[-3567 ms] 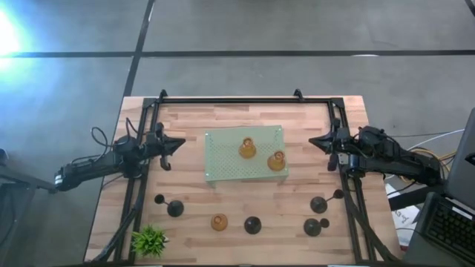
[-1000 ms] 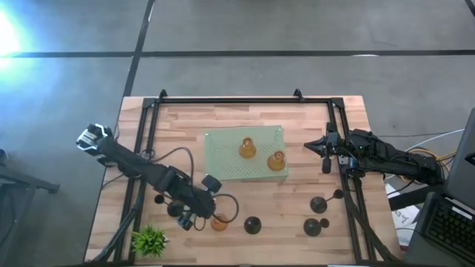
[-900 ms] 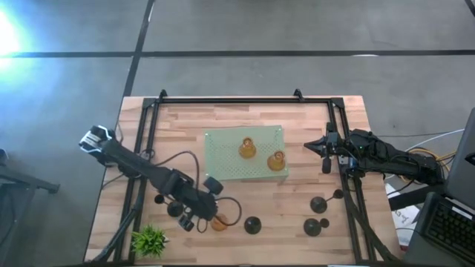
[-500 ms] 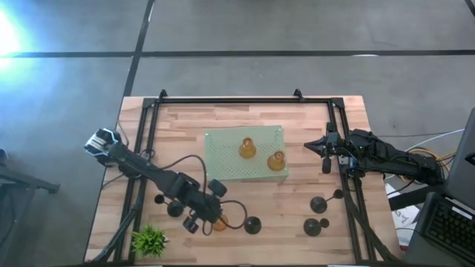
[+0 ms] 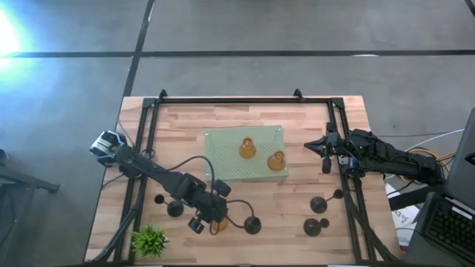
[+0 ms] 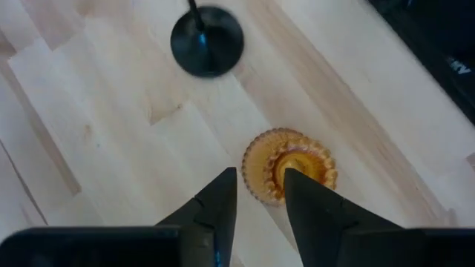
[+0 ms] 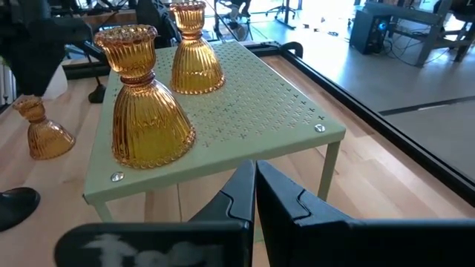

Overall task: Pick & Place candle stick holders
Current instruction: Put the yellow glass candle holder on the shelf

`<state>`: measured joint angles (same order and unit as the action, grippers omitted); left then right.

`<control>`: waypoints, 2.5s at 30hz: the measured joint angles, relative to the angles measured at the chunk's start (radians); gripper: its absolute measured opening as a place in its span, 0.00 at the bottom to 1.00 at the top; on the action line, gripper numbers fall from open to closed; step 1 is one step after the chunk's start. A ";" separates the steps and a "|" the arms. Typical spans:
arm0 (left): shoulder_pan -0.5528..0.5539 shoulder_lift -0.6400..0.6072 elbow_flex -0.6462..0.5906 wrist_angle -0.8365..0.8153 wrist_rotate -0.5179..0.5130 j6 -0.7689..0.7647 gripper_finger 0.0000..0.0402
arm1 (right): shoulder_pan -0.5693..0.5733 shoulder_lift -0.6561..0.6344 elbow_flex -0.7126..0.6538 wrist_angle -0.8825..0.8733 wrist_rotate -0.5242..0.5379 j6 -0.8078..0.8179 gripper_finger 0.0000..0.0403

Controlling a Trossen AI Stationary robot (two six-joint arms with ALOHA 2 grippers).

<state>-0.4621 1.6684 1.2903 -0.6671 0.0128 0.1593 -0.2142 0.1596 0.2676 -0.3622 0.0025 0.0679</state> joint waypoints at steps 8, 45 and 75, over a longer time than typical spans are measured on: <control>0.005 0.028 0.000 0.002 0.039 -0.001 0.29 | 0.000 0.000 0.000 0.000 0.000 0.000 0.02; 0.052 0.061 0.000 -0.004 0.131 -0.038 0.06 | 0.000 0.000 0.000 0.000 0.000 0.000 0.02; 0.085 0.060 -0.024 -0.021 0.213 -0.032 0.08 | 0.000 0.000 0.000 0.000 0.000 0.000 0.02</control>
<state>-0.3766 1.7289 1.2664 -0.6886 0.2256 0.1277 -0.2142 0.1596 0.2672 -0.3622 0.0025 0.0679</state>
